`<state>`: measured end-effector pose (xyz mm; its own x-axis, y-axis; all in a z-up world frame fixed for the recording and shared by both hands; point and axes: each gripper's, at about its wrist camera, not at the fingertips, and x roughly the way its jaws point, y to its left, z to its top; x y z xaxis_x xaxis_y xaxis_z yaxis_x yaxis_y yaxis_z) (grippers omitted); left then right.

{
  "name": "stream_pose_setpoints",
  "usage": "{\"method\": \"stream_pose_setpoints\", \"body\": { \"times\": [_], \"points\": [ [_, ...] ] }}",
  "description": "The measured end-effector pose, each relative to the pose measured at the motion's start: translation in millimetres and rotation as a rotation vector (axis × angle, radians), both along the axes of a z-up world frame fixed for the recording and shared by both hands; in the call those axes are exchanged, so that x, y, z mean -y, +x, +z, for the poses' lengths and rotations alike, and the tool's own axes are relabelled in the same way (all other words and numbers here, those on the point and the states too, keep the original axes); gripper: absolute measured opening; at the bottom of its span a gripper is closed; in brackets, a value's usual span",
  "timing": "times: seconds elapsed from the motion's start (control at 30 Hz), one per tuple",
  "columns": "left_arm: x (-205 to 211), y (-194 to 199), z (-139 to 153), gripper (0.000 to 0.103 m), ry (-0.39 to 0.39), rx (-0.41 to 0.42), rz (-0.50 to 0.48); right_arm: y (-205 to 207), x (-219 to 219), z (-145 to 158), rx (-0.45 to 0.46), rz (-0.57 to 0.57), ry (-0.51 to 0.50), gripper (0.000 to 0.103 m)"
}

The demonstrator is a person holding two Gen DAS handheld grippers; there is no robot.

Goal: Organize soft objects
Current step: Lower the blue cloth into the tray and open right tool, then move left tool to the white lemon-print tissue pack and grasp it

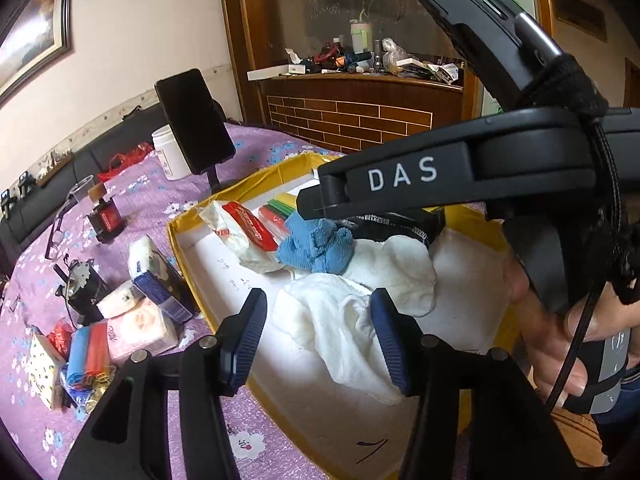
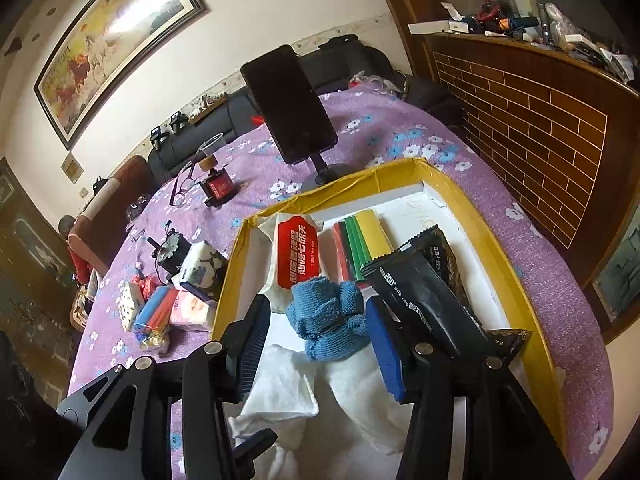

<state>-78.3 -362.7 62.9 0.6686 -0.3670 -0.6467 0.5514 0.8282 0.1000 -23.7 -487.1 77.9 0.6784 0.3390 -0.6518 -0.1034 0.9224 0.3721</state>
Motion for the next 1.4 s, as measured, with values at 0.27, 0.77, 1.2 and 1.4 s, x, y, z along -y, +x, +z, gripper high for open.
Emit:
{"method": "stream_pose_setpoints", "body": {
  "times": [0.27,0.77,1.2,1.4],
  "points": [
    [-1,-13,9,0.066,0.011,0.058,0.008,-11,1,11,0.027,-0.014,-0.005,0.060],
    [-14,-27,22,0.076,-0.003,0.118,0.027,-24,-9,25,0.053,-0.027,-0.019,0.070],
    [-46,-22,30,0.082,-0.083,0.102,0.082,-25,-29,34,0.075,-0.003,-0.023,0.073],
    [-86,-17,37,0.082,-0.130,0.107,0.143,-19,-47,37,0.076,0.027,-0.024,0.073]
  ]
}}
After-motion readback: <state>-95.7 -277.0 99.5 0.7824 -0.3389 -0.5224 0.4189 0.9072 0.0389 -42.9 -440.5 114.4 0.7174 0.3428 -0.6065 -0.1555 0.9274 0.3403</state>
